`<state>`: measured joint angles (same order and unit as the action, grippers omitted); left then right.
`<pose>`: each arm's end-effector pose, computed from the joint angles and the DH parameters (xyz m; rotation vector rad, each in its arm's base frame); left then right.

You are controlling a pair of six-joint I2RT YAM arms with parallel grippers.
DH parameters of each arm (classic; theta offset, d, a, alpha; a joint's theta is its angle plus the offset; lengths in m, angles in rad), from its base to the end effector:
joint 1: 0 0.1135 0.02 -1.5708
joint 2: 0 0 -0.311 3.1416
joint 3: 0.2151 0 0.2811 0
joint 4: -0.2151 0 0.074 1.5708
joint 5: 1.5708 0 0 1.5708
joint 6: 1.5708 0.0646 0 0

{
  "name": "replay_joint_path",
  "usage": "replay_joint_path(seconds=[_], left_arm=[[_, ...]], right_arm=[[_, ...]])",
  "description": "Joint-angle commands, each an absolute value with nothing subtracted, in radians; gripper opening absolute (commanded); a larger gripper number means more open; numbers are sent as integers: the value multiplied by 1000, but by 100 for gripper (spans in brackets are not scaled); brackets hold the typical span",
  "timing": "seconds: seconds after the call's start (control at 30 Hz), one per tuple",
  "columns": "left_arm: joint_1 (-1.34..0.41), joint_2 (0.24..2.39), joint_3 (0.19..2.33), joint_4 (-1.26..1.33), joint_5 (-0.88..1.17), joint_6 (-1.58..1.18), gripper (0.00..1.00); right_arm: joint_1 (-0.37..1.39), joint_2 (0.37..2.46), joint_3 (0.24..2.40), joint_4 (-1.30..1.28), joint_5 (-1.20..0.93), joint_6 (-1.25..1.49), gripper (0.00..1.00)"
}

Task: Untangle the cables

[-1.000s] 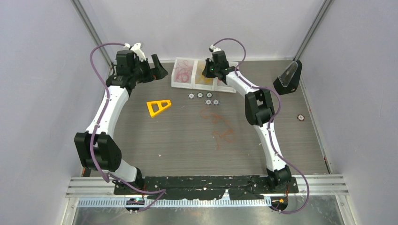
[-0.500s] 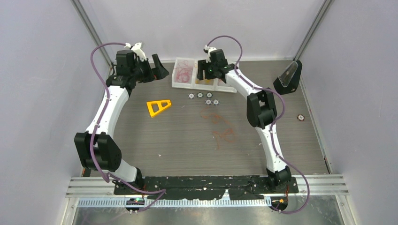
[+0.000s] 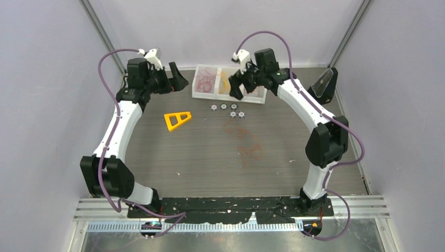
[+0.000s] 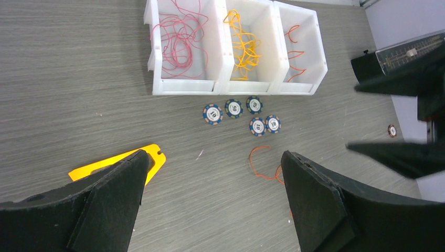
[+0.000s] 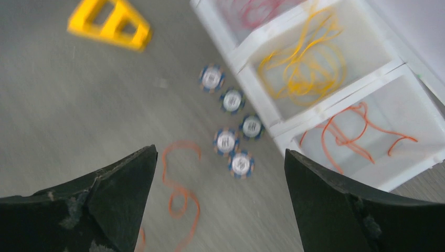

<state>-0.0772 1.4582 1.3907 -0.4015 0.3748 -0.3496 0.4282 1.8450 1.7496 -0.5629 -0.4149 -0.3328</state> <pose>0.3798 -0.0531 0.4033 -0.0418 2.0658 -0.6474 0.4337 0.2266 0.3650 -1.0280 1.9583 0.5140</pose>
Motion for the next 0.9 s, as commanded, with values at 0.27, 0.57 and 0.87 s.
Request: replay_joint_path(seconds=[0.27,0.57,0.87], left_arm=[[-73,1361,1373,-405,415,-278,100],[-72,1324,1344,-407,408,-270,100],[-72,1321,1346,-413,399,-268,99]], right_arm=[[426,1838,1517,-1244,-395,-1049,95],[460,1974,1537,-1154,-393,-991,95],[488,2045,1575,-987,-382,-912,67]])
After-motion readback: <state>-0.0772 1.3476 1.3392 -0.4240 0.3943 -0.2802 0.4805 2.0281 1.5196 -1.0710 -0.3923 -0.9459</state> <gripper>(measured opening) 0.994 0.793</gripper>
